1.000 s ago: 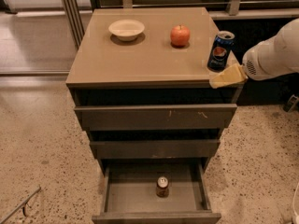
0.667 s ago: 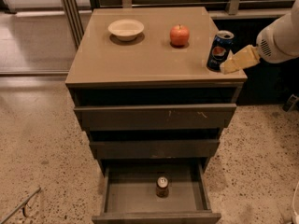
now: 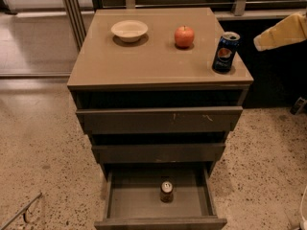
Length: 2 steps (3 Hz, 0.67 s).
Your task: Pick orange can from bottom drawer and place on counter
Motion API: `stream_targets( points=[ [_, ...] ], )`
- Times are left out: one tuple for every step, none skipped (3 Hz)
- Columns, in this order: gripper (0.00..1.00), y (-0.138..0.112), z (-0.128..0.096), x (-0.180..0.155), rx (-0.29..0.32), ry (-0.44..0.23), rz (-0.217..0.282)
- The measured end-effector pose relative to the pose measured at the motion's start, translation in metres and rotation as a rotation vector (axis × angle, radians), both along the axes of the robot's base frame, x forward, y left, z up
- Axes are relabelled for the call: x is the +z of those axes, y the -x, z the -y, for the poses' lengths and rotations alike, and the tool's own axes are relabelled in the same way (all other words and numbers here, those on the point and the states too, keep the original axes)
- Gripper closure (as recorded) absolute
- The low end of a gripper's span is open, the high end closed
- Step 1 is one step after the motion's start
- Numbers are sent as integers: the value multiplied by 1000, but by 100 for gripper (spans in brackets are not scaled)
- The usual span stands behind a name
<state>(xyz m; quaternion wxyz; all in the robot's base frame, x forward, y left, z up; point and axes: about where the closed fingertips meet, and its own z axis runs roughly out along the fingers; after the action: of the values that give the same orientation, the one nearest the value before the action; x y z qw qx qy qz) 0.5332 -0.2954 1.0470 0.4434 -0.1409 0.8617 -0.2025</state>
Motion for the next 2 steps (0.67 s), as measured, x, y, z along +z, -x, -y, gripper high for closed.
stream_targets(
  points=[
    [0,0,-3,12,13,14,47],
    [0,0,-3,11,12,14,45]
  ],
)
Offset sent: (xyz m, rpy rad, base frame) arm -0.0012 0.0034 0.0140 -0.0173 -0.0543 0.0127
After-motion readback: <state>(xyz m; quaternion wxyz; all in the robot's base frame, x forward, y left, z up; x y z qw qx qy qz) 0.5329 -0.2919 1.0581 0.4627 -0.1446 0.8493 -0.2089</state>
